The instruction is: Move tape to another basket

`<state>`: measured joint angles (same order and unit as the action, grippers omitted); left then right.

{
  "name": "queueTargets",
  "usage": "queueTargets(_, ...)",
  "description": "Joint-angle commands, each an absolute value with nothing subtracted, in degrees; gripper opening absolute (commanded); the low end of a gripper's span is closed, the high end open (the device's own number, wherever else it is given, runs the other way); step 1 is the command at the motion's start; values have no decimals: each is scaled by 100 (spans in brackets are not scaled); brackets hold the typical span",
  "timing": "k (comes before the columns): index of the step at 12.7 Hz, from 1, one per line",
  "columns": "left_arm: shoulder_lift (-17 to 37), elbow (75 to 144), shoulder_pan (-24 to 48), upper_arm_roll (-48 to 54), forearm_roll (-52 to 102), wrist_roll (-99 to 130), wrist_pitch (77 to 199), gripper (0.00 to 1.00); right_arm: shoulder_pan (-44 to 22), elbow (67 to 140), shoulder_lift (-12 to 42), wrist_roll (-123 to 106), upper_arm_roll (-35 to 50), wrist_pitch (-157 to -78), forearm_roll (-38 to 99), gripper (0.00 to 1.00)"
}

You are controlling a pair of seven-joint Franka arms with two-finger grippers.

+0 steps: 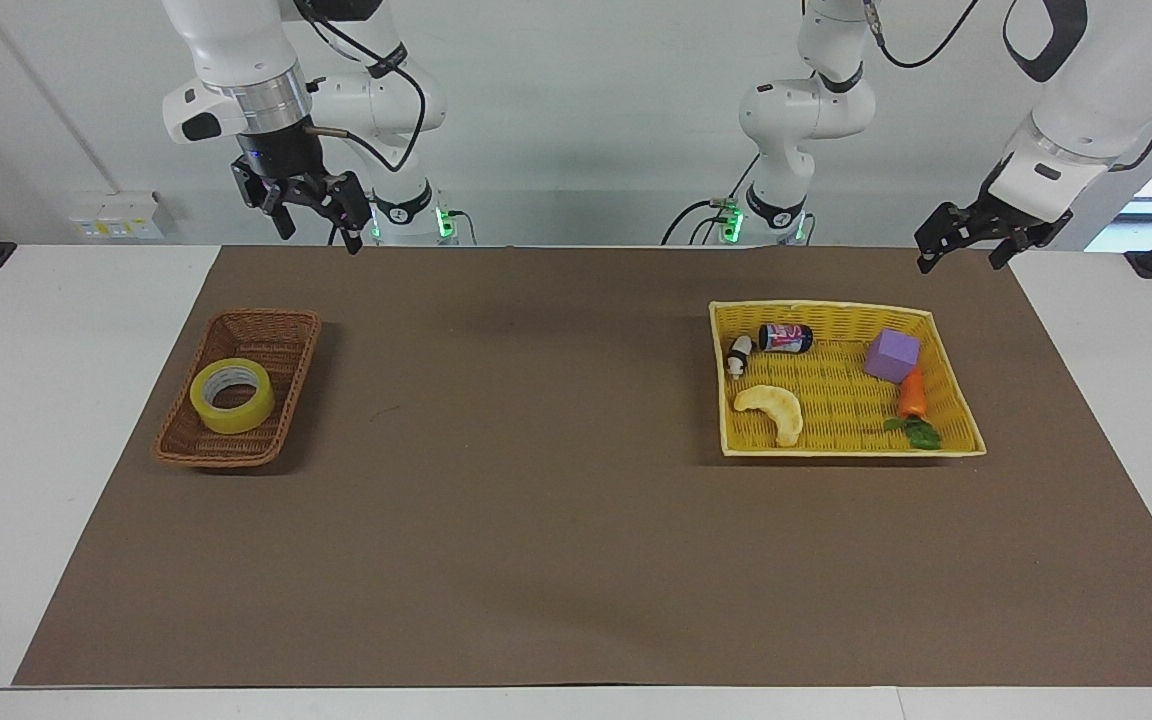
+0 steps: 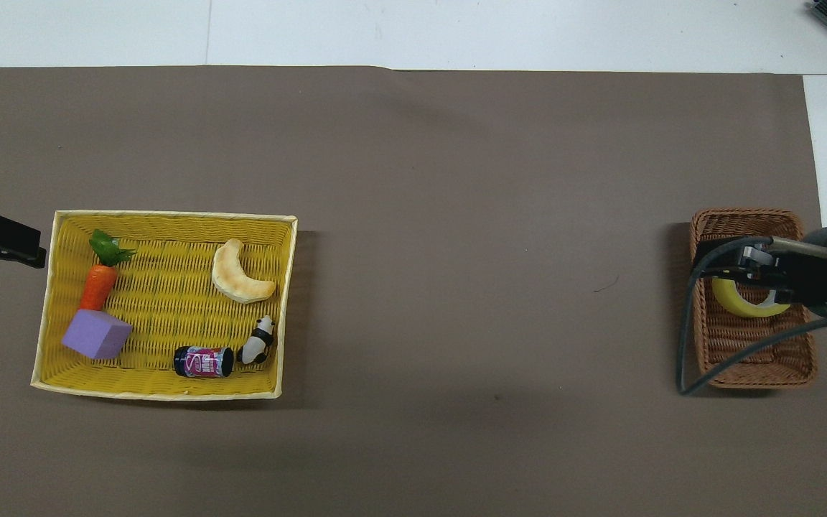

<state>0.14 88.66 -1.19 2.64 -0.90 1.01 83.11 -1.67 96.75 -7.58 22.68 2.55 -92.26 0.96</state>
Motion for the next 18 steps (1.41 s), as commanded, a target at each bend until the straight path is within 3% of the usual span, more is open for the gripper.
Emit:
queueTargets(1, -18, 8807, -141, 264, -114, 53, 8227, 100, 113, 8459, -37, 1768, 246, -8405, 105, 100)
queueTargets(5, -18, 8807, -149, 264, -114, 53, 8226, 100, 456, 8183, 26, 1073, 237, -8121, 53, 100)
queueTargets(12, -18, 8807, -141, 264, -114, 53, 8227, 100, 360, 8341, -71, 1318, 299, -8394, 184, 100)
queueTargets(18, -18, 8807, -141, 264, -114, 53, 8227, 100, 1, 8306, -88, 759, -174, -8236, -61, 100)
